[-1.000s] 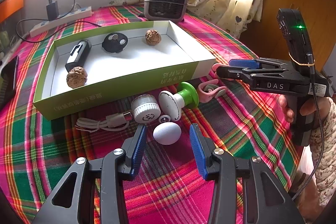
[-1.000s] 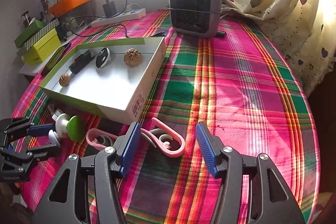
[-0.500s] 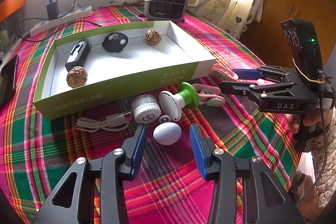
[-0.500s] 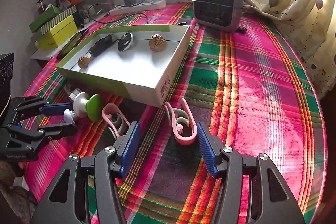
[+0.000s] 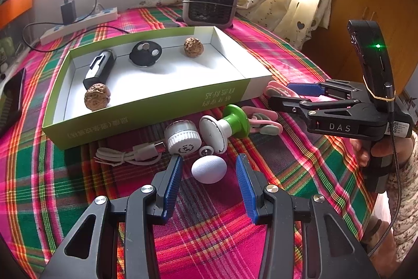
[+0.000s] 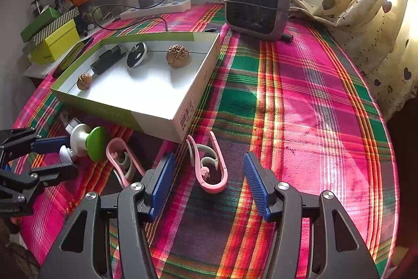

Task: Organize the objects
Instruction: 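Move the right tool to the pink plastic clip and close on it, then close the left tool on the white egg-shaped ball while the right tool holds the pink clip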

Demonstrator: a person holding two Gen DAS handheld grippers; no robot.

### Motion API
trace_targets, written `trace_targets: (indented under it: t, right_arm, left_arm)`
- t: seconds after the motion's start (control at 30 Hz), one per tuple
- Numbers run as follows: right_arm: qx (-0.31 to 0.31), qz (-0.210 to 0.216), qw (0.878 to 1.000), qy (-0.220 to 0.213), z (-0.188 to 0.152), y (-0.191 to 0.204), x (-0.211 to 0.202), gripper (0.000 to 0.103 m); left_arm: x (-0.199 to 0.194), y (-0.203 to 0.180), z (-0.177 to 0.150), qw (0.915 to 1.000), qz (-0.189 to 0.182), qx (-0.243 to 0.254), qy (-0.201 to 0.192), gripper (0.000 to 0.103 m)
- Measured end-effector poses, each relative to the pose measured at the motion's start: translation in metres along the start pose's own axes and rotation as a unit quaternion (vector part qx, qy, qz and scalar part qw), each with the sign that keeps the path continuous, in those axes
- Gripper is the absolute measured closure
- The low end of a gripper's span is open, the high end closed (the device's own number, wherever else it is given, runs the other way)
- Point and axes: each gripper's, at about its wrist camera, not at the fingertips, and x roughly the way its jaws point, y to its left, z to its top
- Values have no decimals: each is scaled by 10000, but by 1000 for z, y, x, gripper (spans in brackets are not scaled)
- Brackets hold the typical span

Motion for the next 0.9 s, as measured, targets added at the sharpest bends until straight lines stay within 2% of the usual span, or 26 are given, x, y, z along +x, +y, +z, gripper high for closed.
trace_targets:
  t: [0.1,0.23,0.5,0.73,0.9]
  right_arm:
    - [-80,-92,9999,20,0,2,1,48]
    - [-111,-139,9998,-3,0,3,0,61]
    - [-272,-85,9996,-26,-1,10,0,78]
    - [-307,-115,9995,-29,-1,12,-1,79]
    - [-308,-118,9995,-29,-1,12,-1,79]
  left_arm:
    - [0,-1,0,10000,33,13,-7,63]
    - [1,-1,0,10000,71,7,-17,65]
    - [1,1,0,9999,136,11,-25,71]
    - [1,2,0,9999,154,-9,-33,78]
    - [1,2,0,9999,154,-6,-34,79]
